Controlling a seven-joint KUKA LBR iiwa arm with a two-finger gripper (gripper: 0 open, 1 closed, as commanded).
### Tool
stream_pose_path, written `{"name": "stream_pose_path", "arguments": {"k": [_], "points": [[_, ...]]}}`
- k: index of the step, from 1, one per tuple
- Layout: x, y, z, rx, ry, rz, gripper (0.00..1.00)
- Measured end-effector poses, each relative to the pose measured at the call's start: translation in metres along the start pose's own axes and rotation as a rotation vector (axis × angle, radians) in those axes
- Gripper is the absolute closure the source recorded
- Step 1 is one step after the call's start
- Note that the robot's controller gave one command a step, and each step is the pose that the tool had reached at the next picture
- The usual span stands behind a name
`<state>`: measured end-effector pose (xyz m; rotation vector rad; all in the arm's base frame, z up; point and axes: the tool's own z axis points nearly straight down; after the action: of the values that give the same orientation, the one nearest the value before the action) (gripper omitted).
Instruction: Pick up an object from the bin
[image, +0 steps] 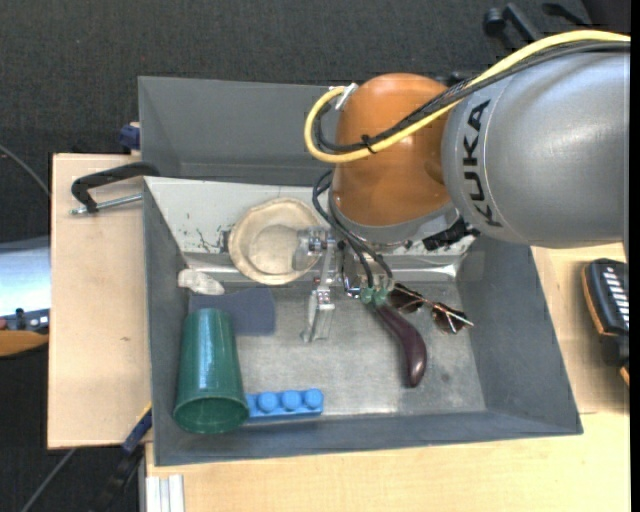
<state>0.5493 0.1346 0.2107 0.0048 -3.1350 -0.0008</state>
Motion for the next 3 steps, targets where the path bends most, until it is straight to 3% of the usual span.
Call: {"name": "stream_pose_path", "arguments": {"k": [1,2,3], "points": [[-0.001,-0.001,-0.005,-0.001,-0.009,0.002,0.00],[-0.022,0.041,0.075,-0.003,-0.008,0.084,0.00],[-0.030,0.072,0.077,0.002,-0.004,0.228,0.00]]}}
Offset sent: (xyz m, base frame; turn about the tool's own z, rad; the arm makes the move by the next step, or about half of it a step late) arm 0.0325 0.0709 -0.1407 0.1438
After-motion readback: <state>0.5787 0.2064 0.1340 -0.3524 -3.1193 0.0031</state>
